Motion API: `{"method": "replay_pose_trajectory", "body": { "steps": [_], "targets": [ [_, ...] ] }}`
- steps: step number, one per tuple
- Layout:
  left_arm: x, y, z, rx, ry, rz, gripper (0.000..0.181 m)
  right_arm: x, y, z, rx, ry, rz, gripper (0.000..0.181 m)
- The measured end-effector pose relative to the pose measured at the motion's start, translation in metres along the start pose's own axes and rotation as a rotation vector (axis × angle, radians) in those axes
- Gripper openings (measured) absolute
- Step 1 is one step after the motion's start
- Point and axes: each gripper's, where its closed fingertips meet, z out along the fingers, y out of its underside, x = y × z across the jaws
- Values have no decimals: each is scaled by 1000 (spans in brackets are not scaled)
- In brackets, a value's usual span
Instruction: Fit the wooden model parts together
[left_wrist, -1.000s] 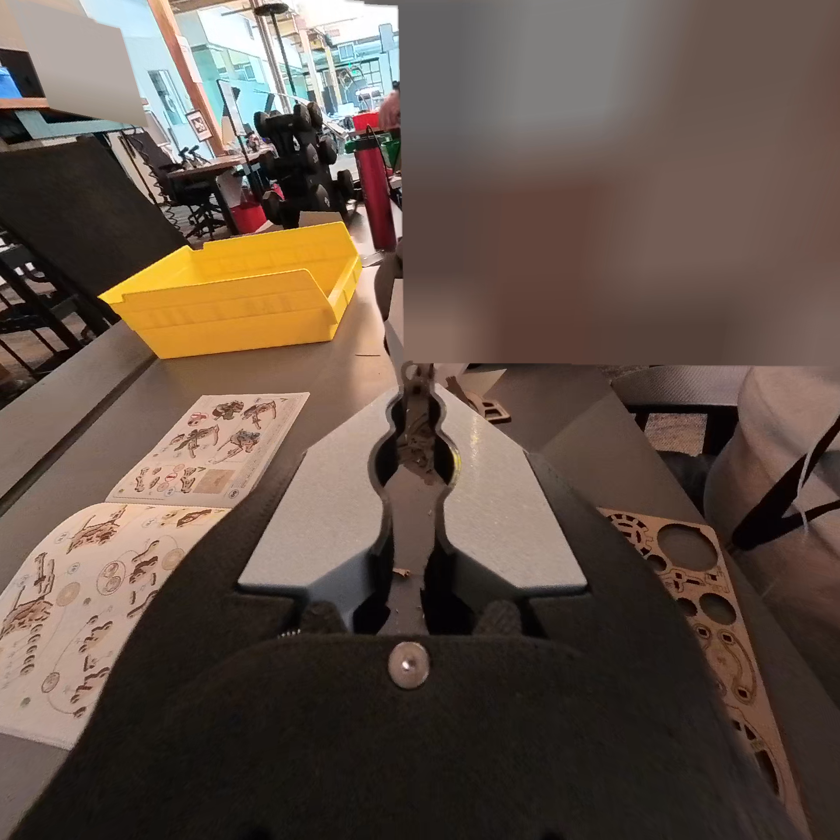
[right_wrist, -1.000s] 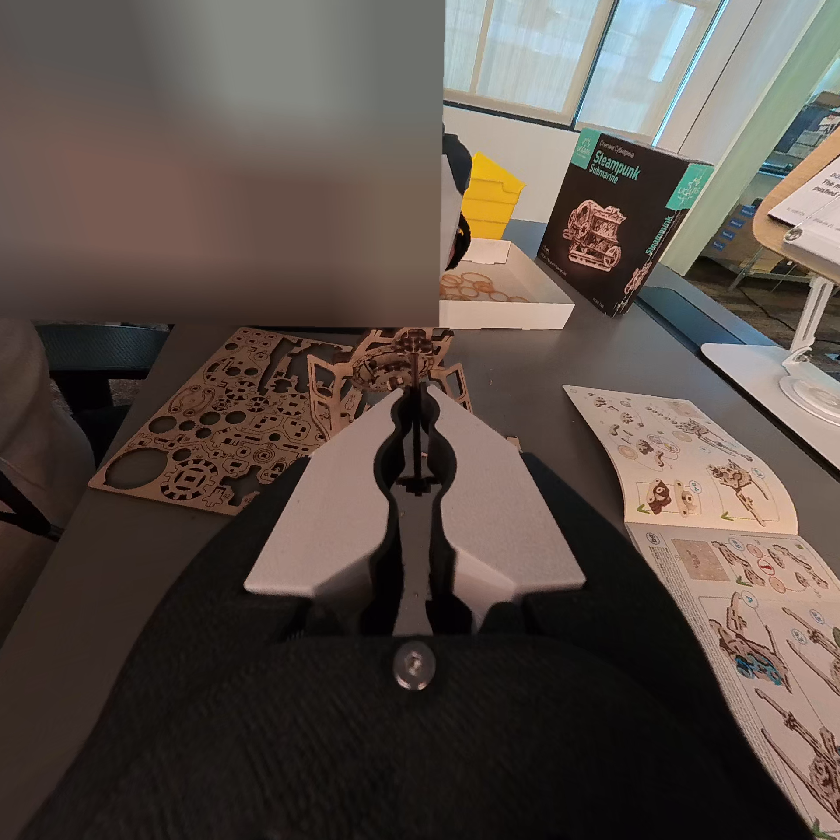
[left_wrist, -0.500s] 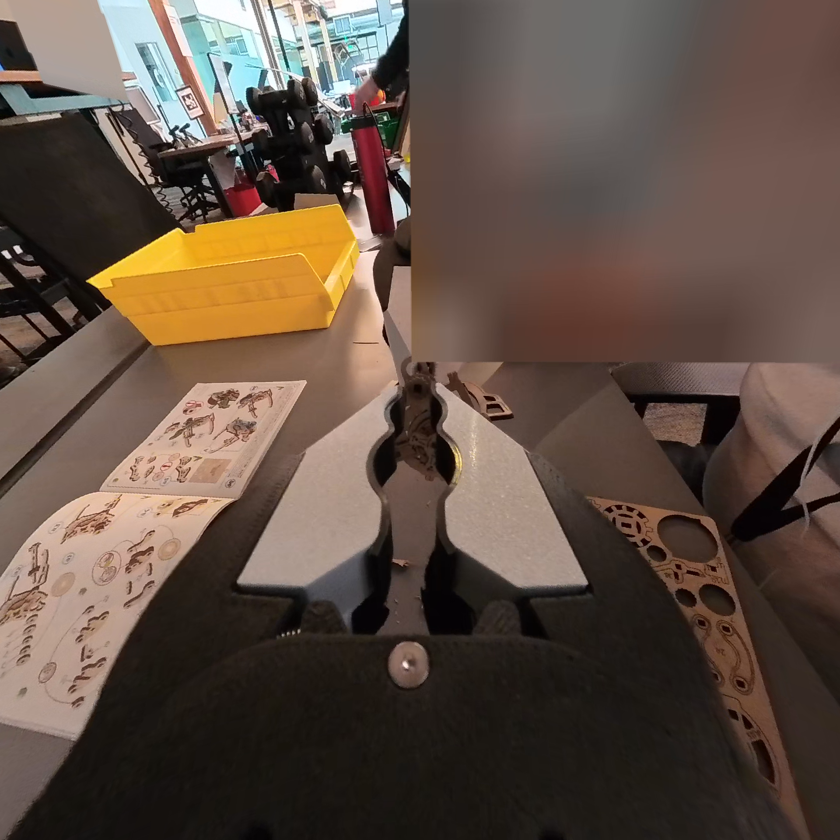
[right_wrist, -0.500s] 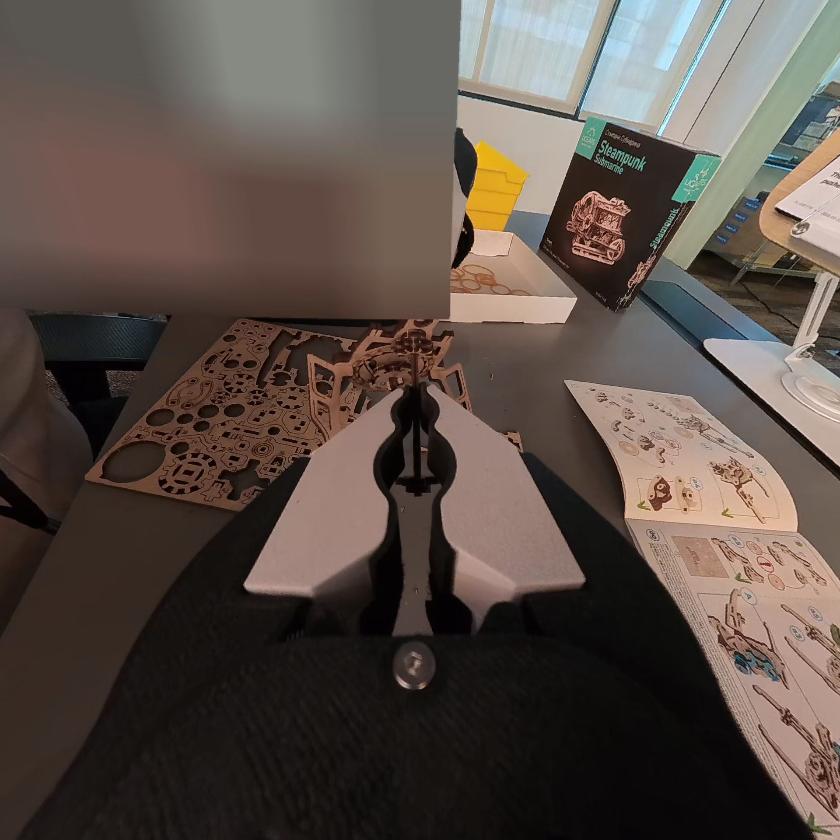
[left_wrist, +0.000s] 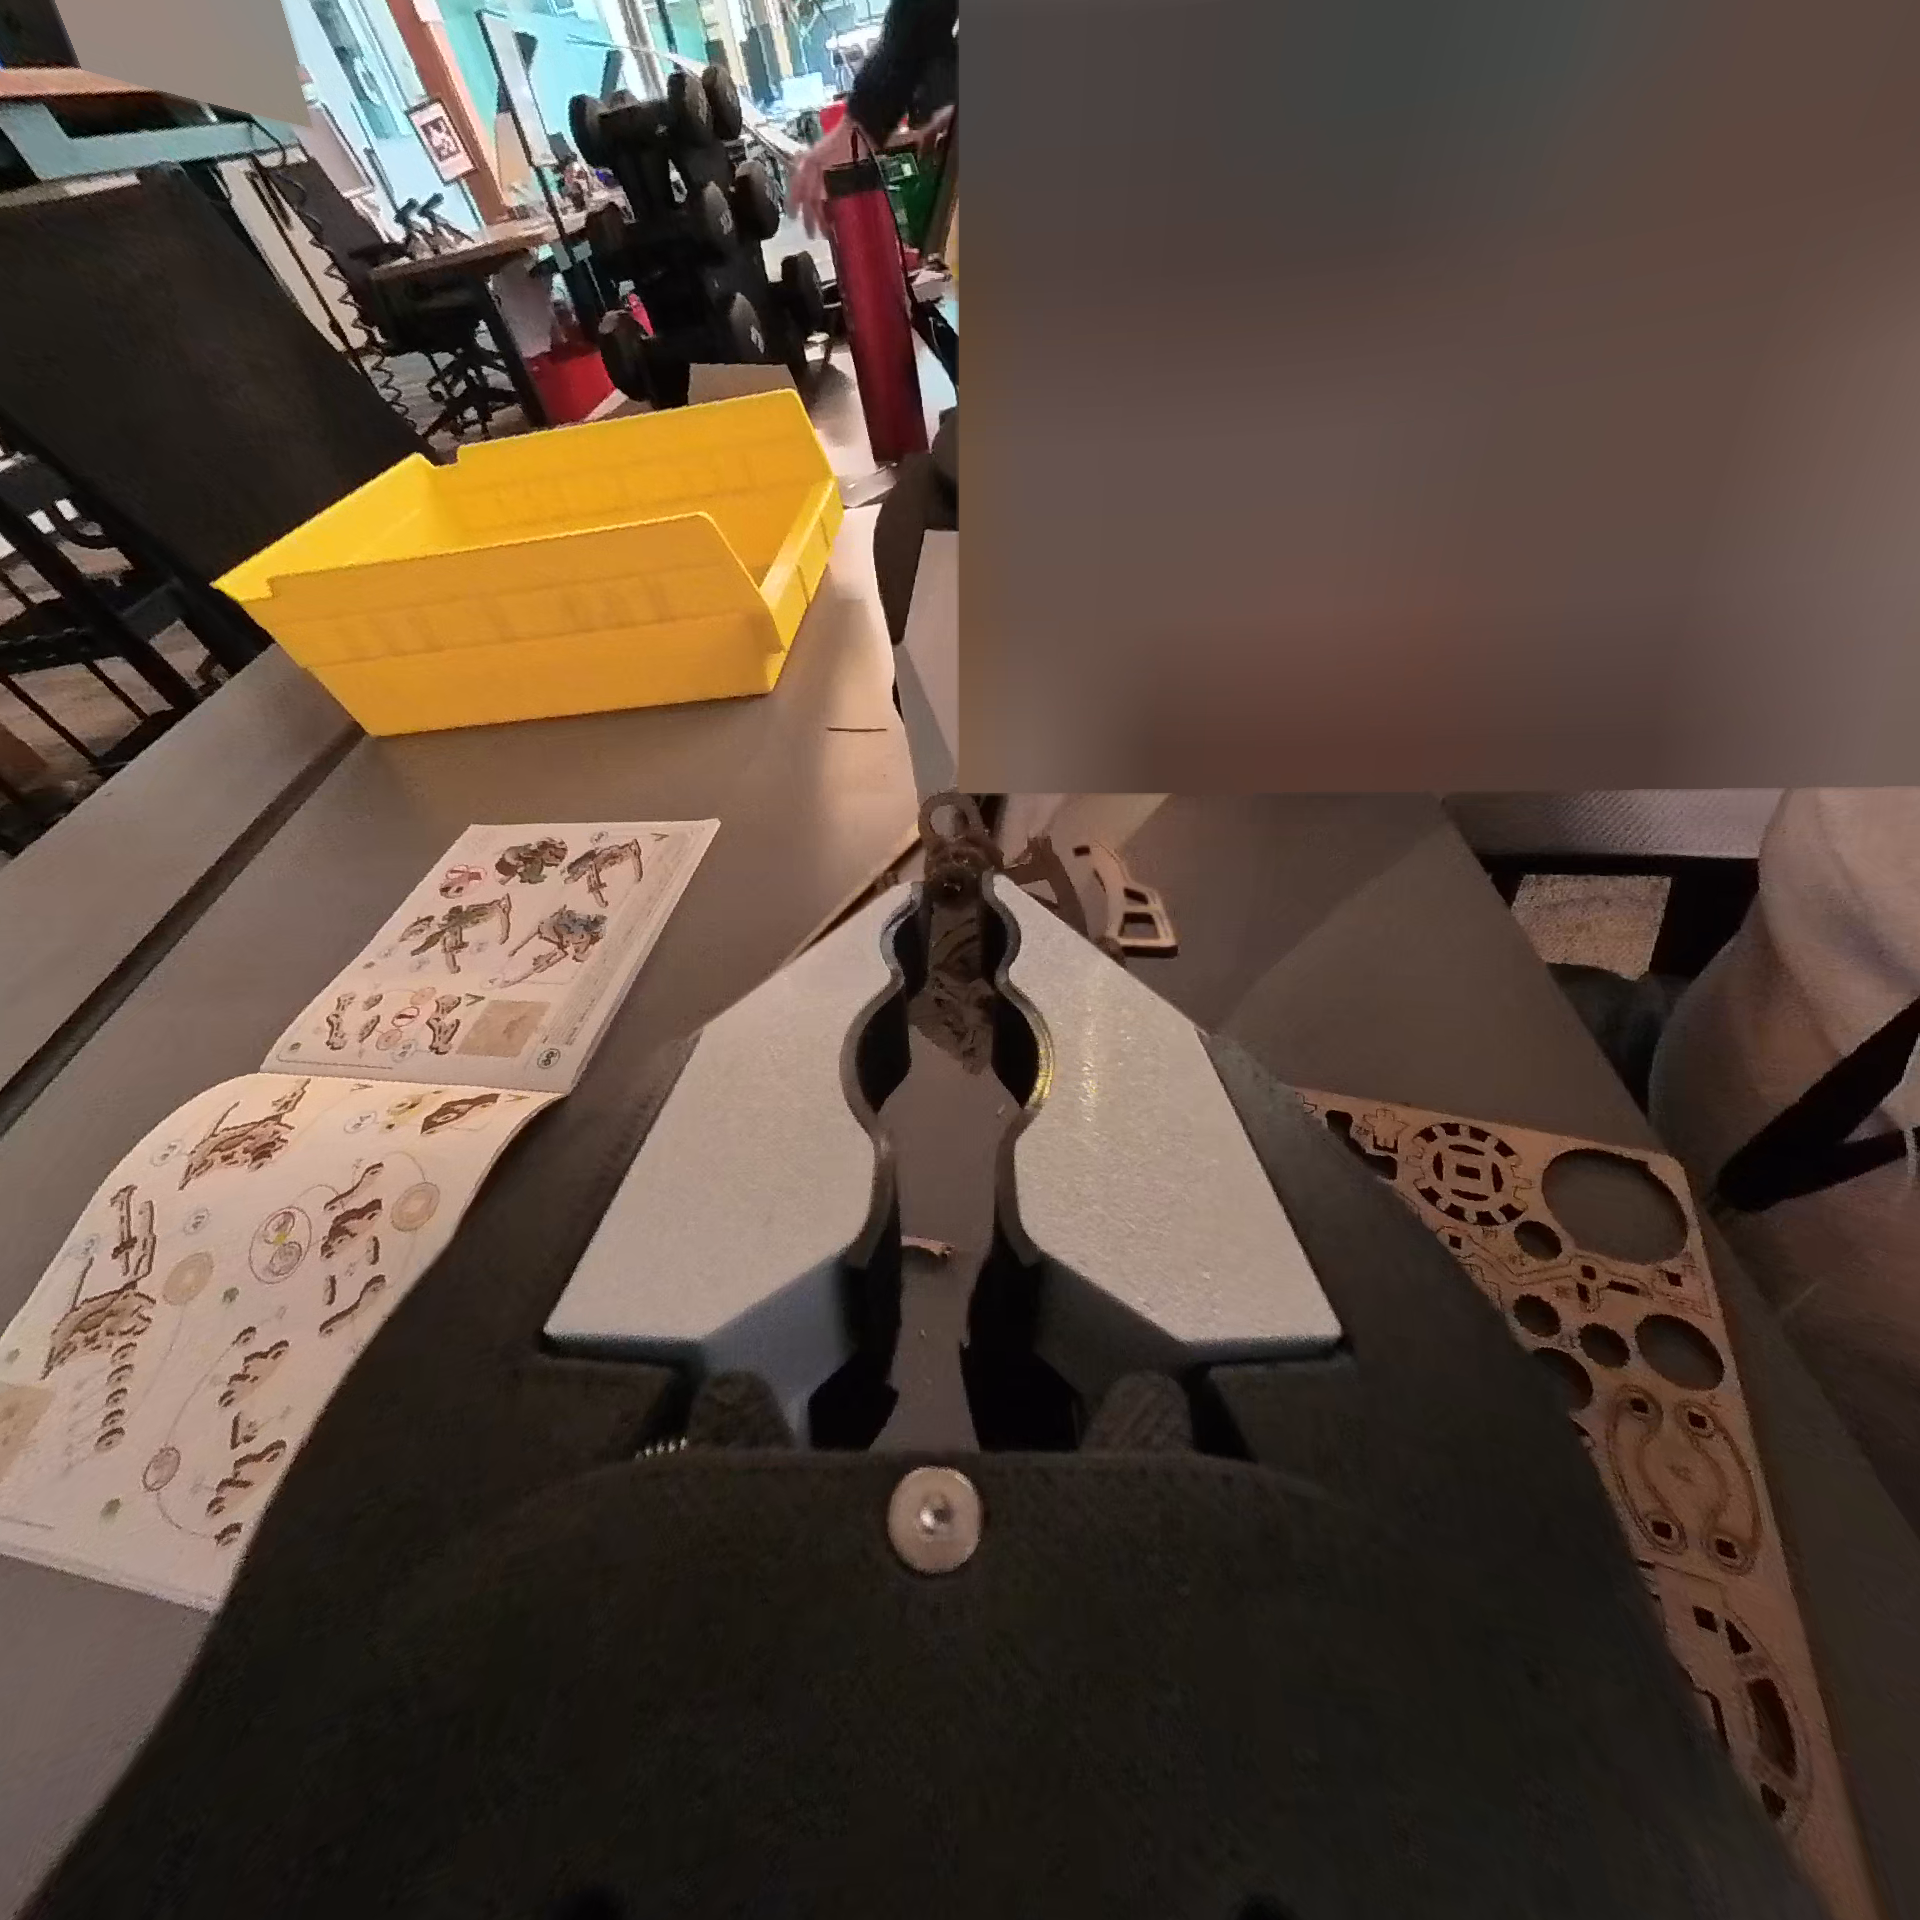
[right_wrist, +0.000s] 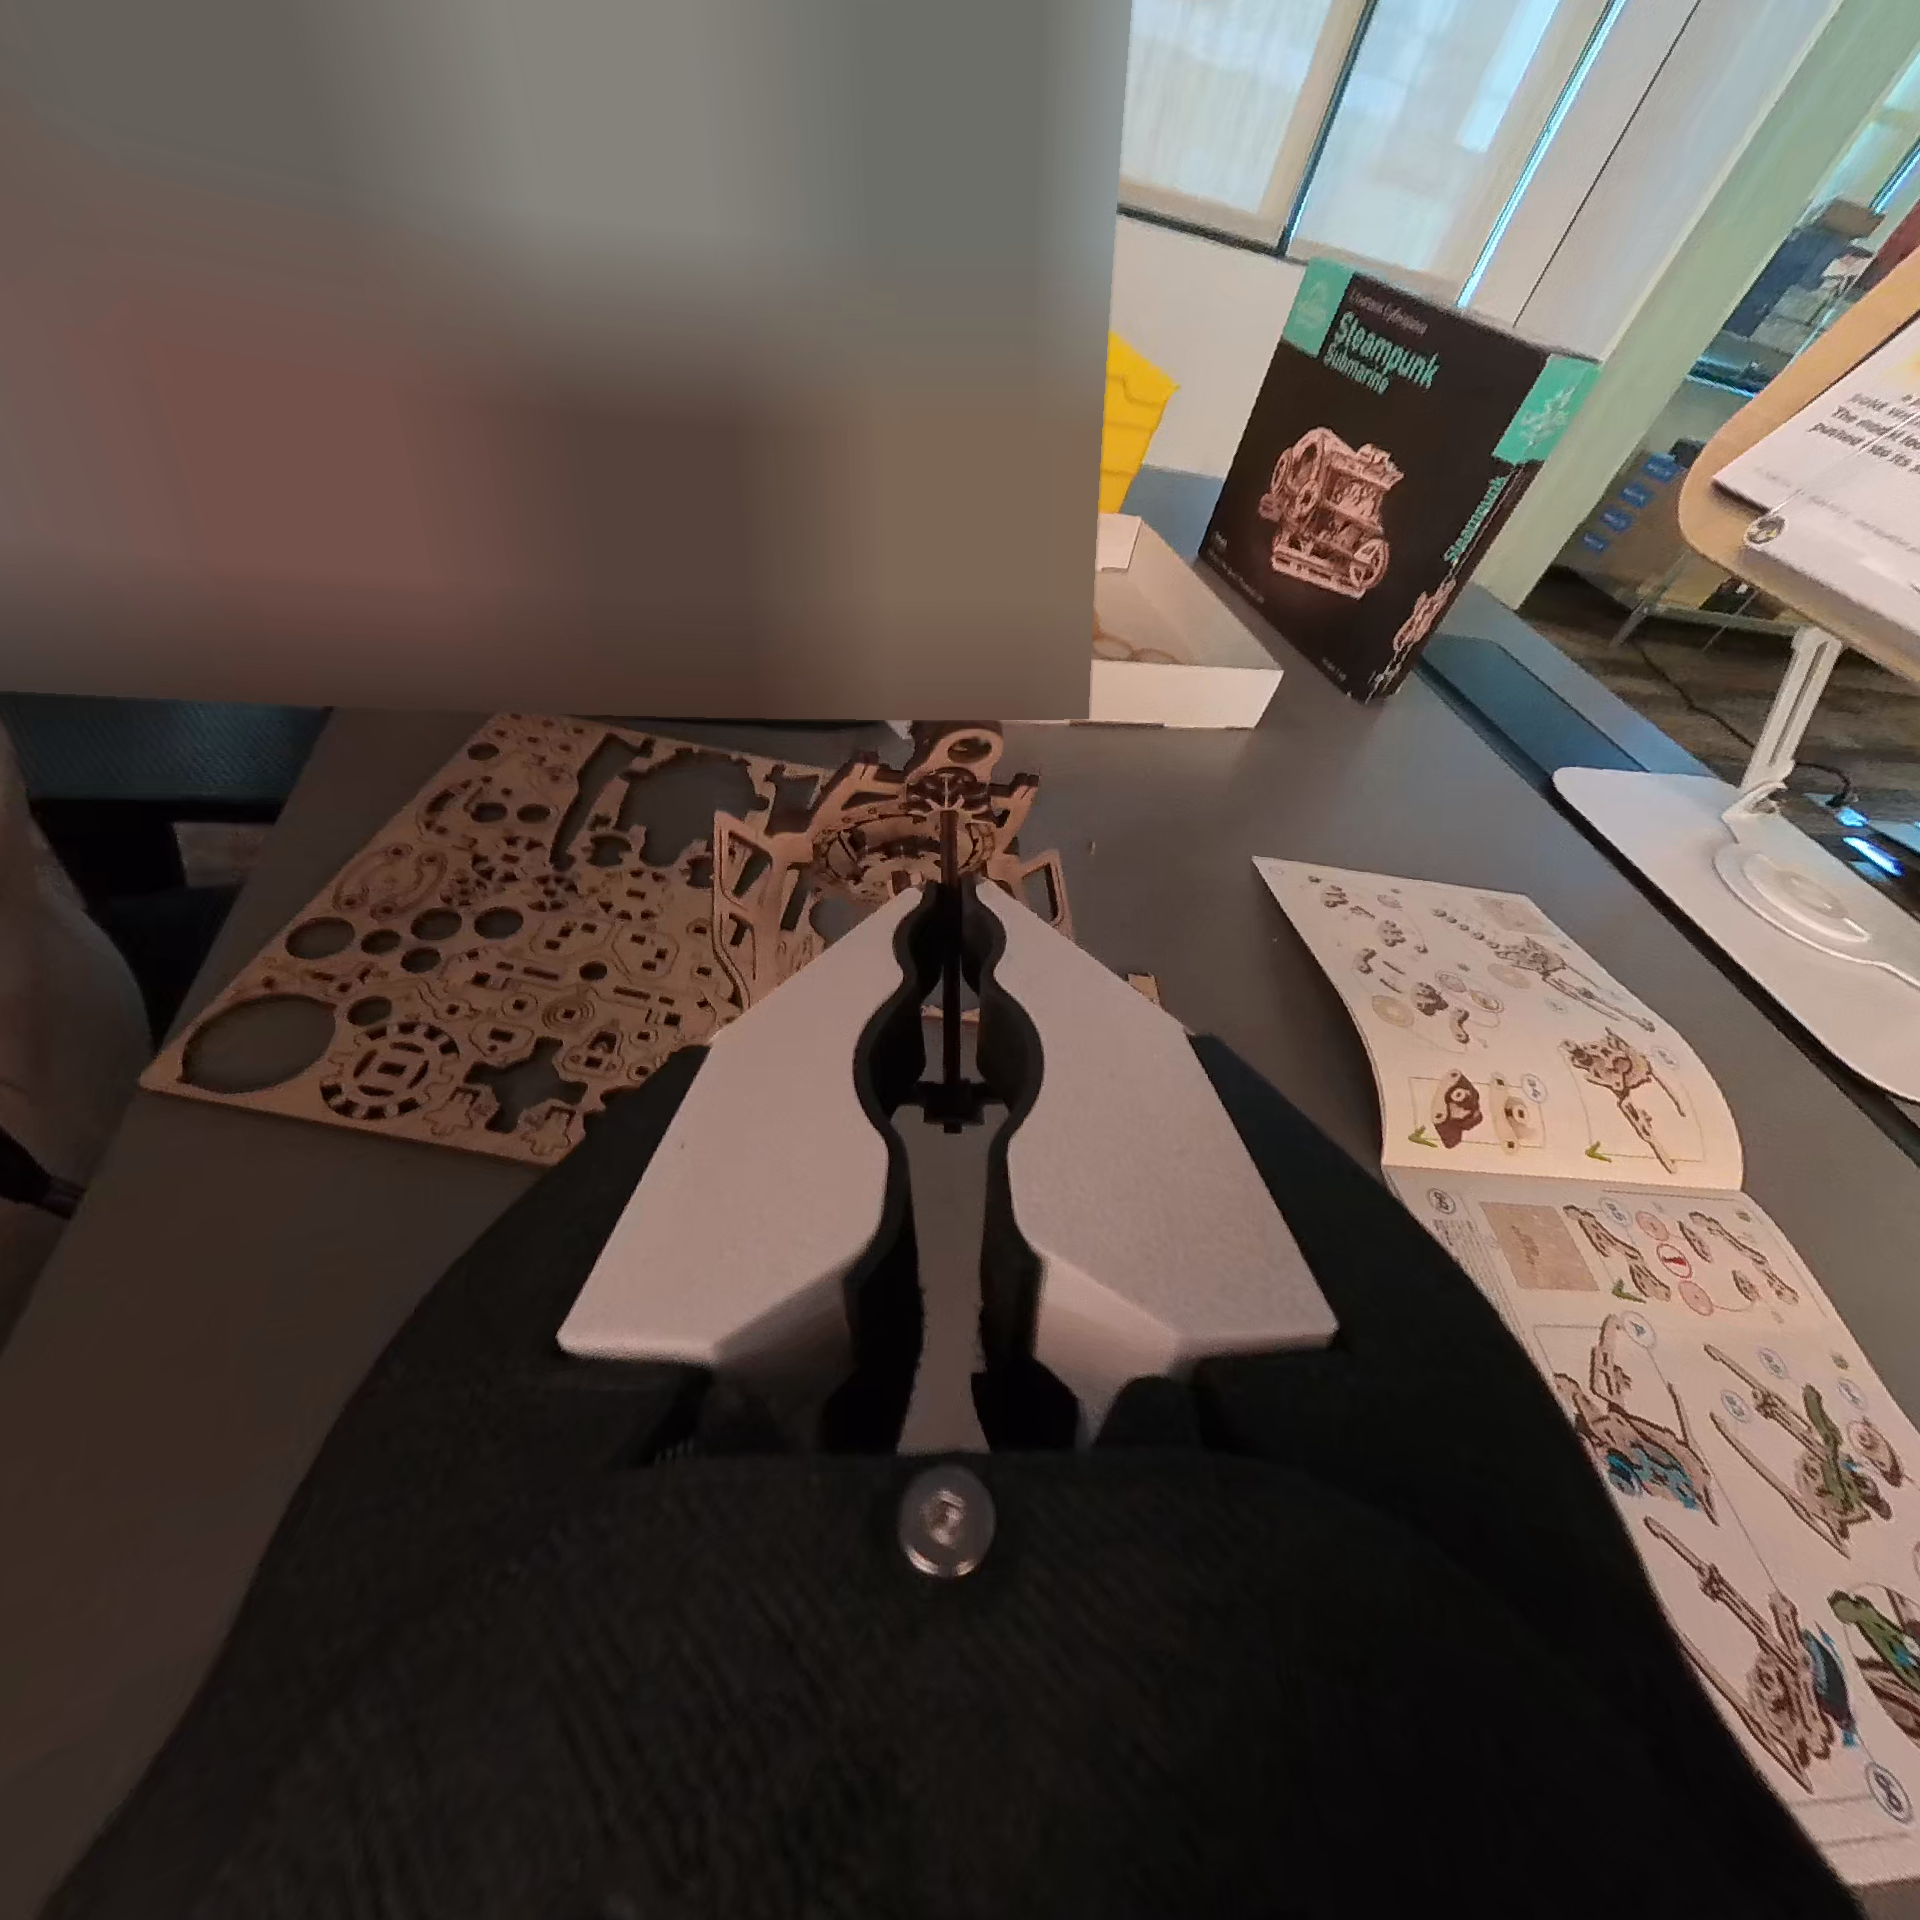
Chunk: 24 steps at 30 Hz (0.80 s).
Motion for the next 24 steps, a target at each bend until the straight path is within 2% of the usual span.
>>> {"method": "replay_pose_trajectory", "body": {
  "steps": [6, 24],
  "targets": [
    [2, -2, -1, 40, 55, -90, 8, -1, -2, -1, 15, -10, 2, 0],
    [-2, -2, -5, 34, 41, -77, 11, 1, 4, 1, -20, 4, -3, 1]
  ]
}}
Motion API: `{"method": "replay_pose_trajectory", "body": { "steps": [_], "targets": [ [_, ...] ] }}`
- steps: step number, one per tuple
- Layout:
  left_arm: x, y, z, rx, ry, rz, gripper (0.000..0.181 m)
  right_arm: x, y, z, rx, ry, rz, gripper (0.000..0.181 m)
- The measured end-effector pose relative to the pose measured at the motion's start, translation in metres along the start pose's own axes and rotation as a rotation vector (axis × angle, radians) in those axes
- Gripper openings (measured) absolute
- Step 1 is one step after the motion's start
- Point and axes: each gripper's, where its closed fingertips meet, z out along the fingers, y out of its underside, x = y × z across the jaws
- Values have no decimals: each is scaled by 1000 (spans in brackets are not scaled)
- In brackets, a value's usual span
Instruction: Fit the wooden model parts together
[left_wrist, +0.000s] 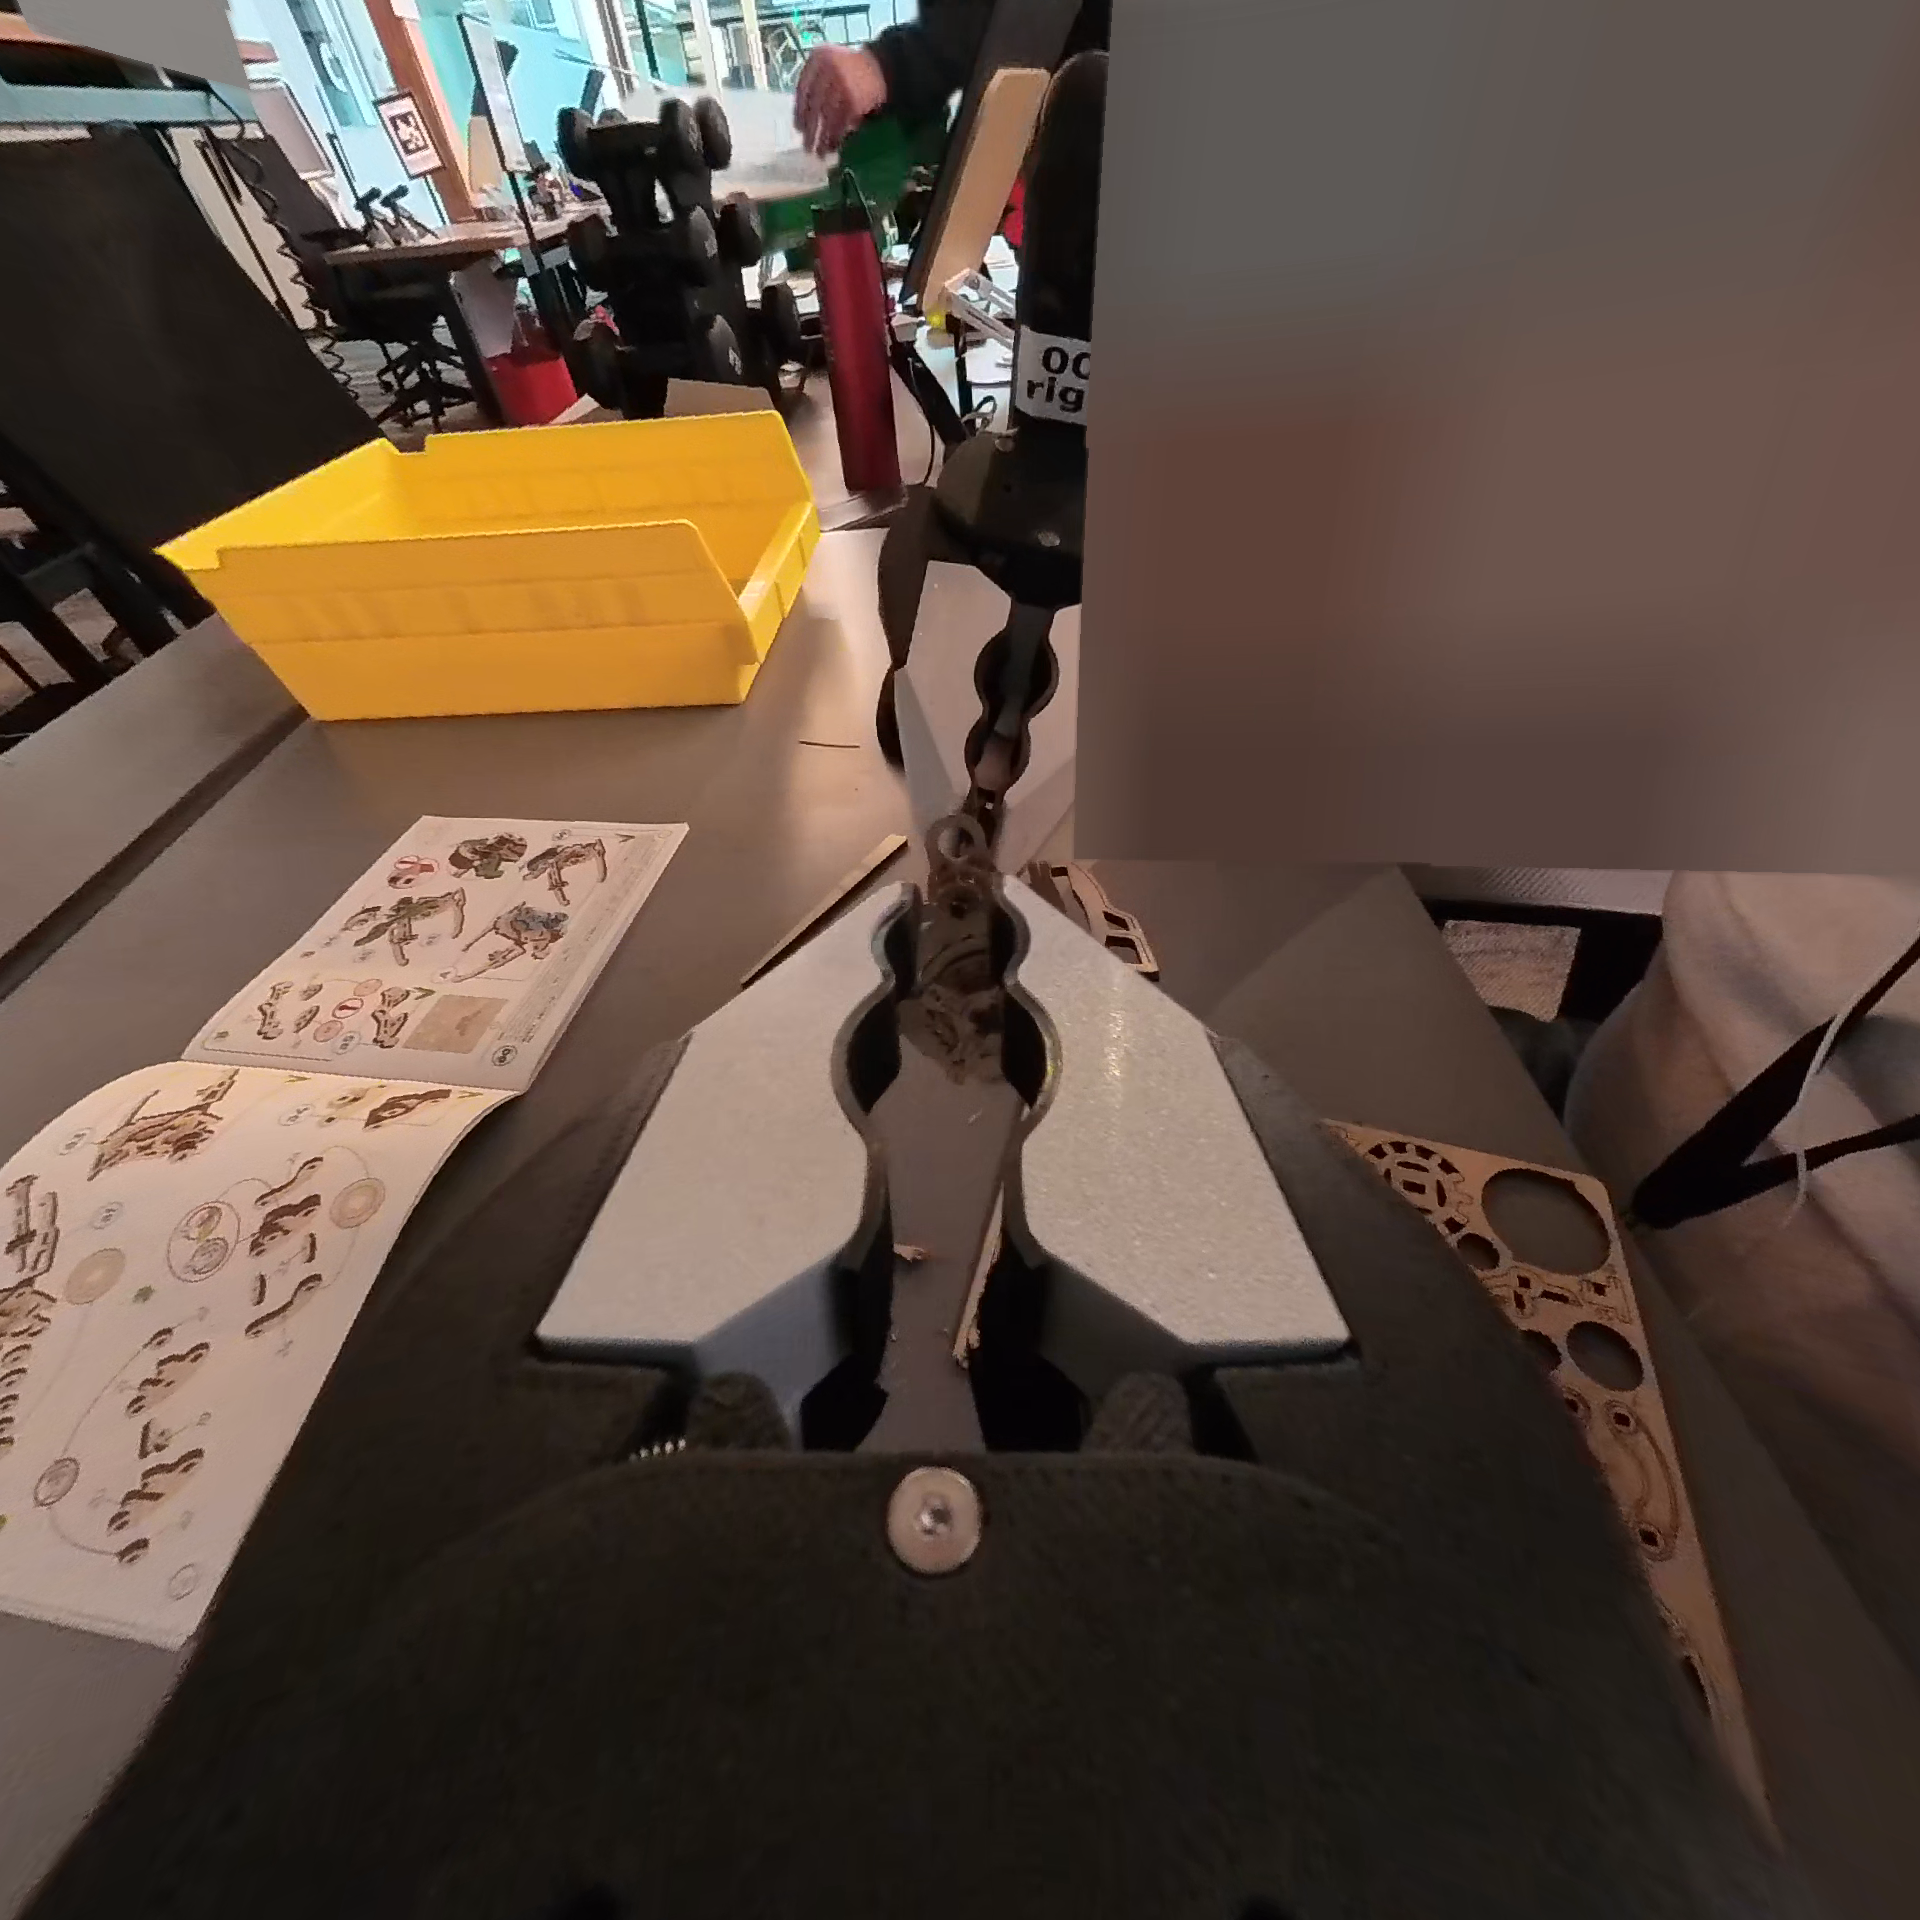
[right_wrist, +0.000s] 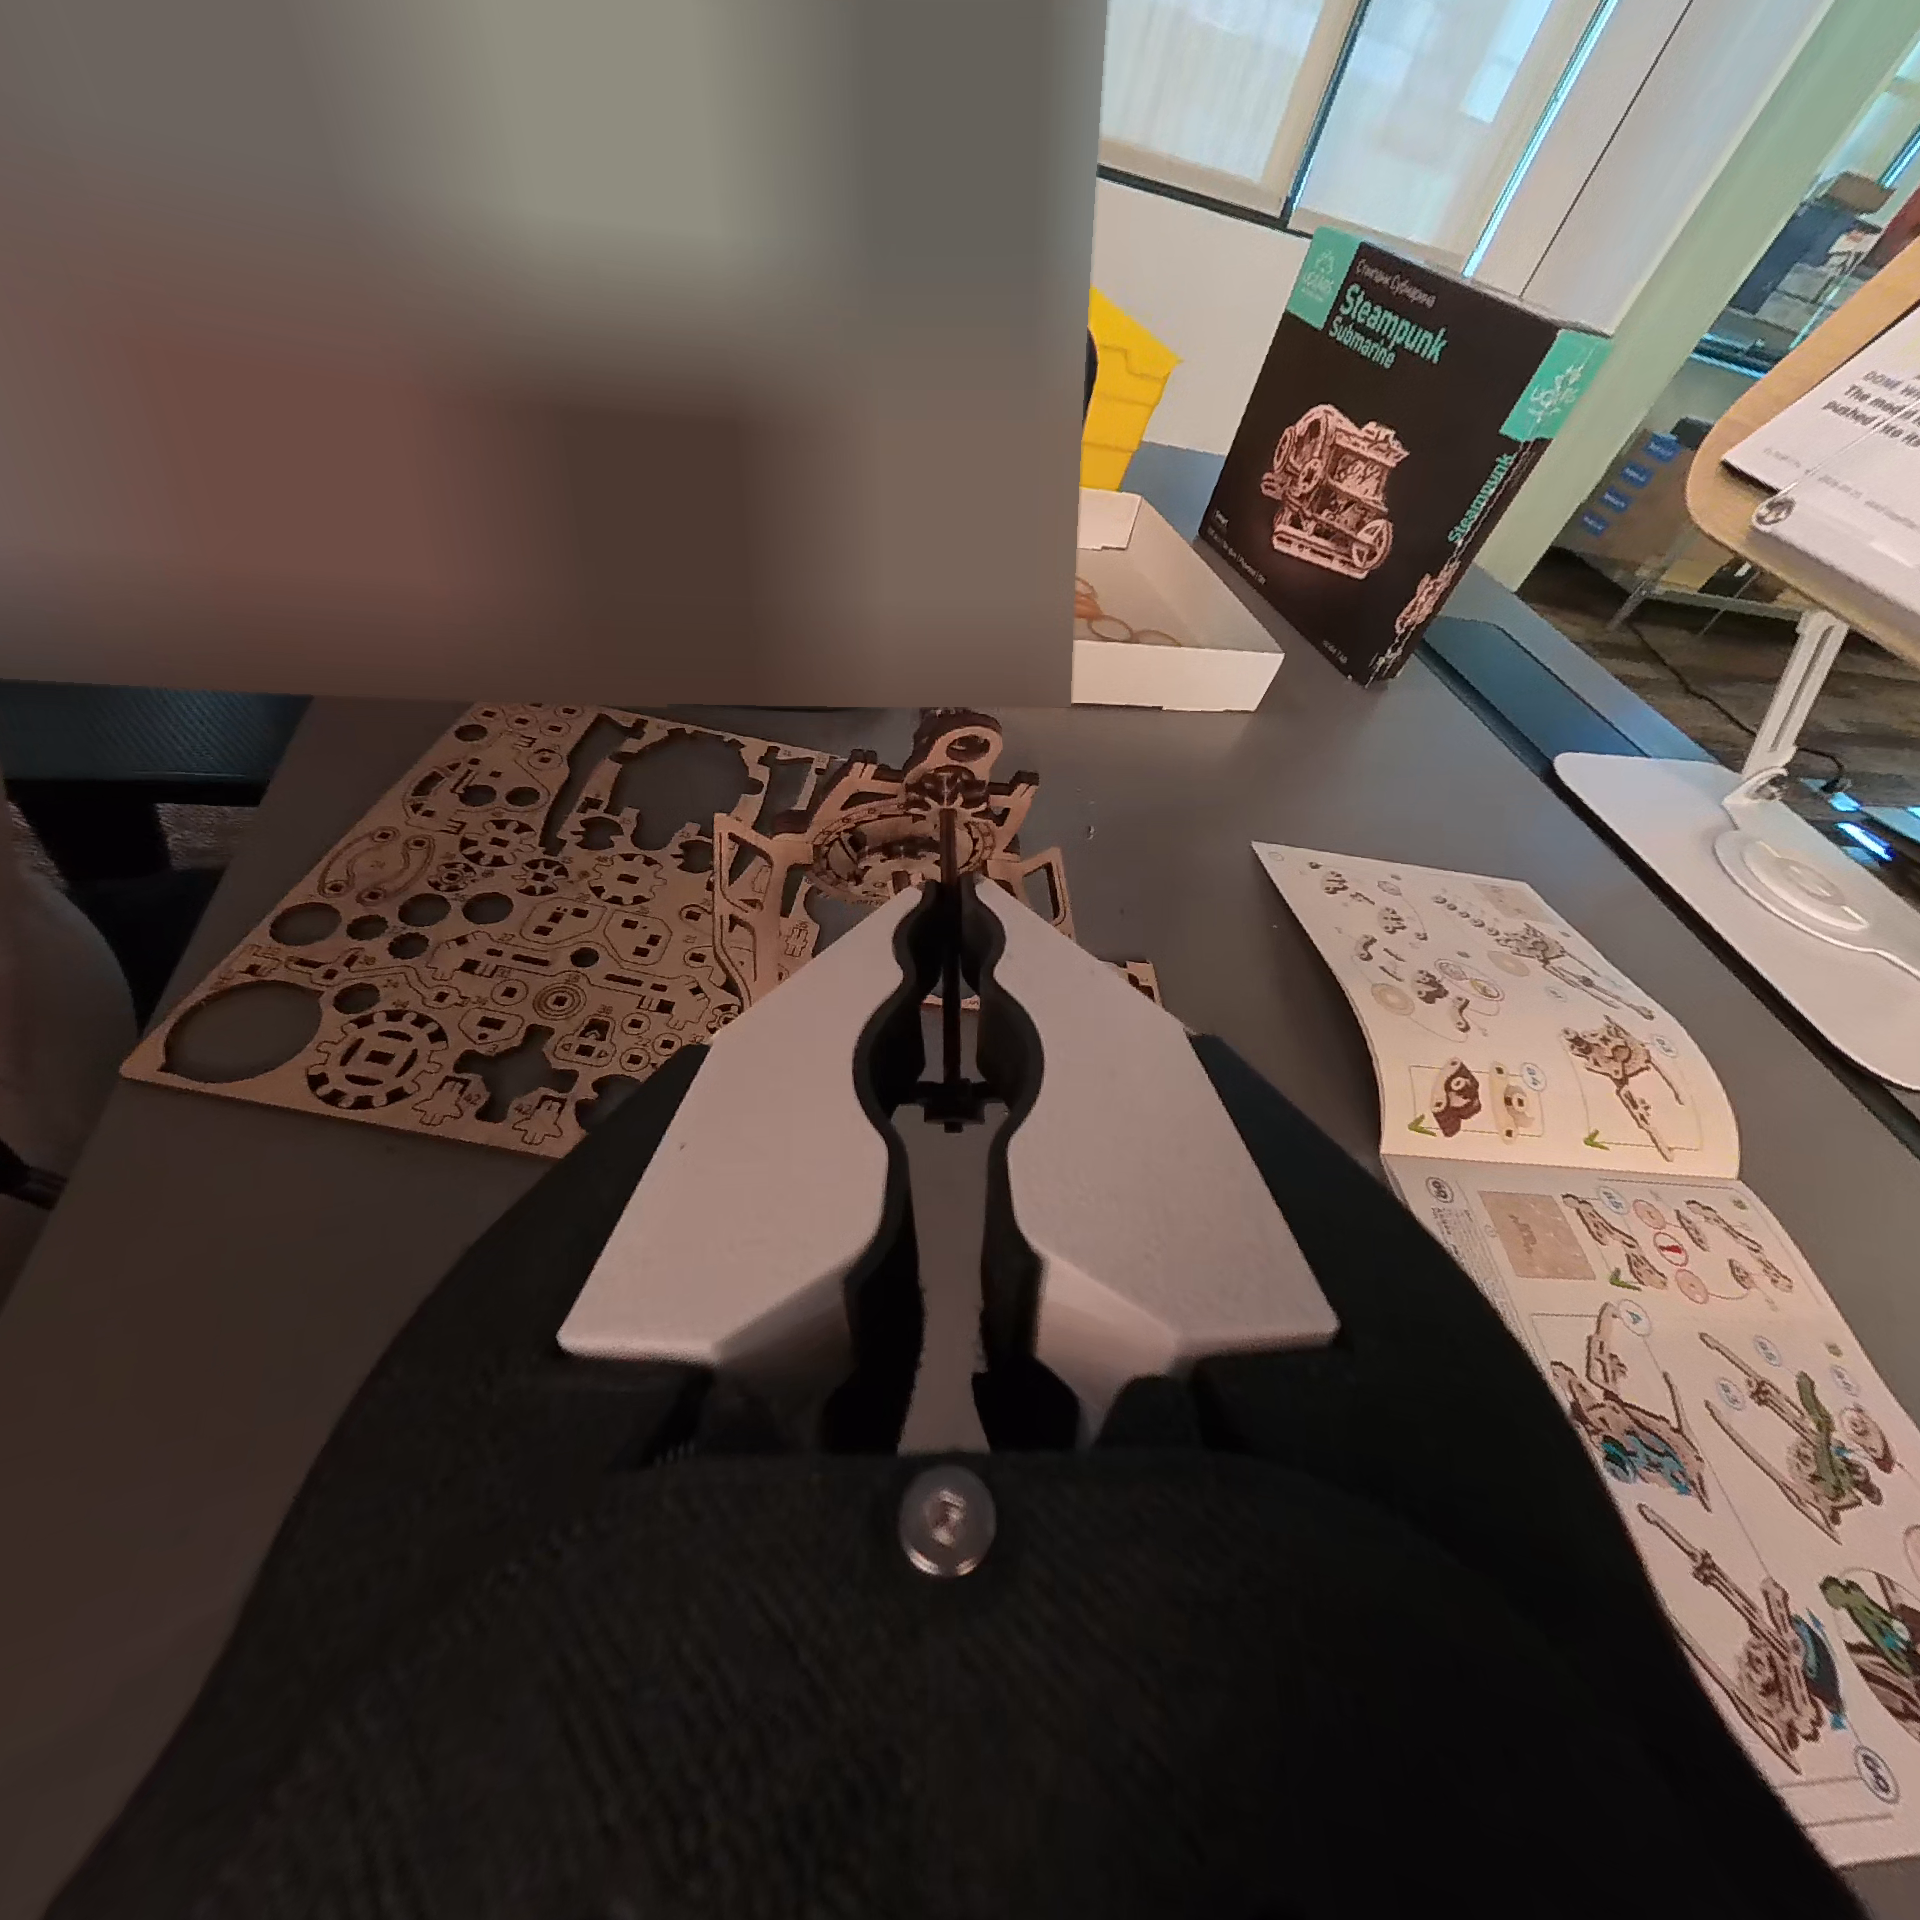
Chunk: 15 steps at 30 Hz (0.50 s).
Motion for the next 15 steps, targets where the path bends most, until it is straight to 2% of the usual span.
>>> {"method": "replay_pose_trajectory", "body": {
  "steps": [11, 15],
  "targets": [
    [2, 3, 4, -9, 1, 16, 8, -1, 0, 0, -3, -2, -9, 1],
    [1, 5, 5, -25, -27, 70, 8, 0, 1, 0, -13, 2, -7, 1]
  ]
}}
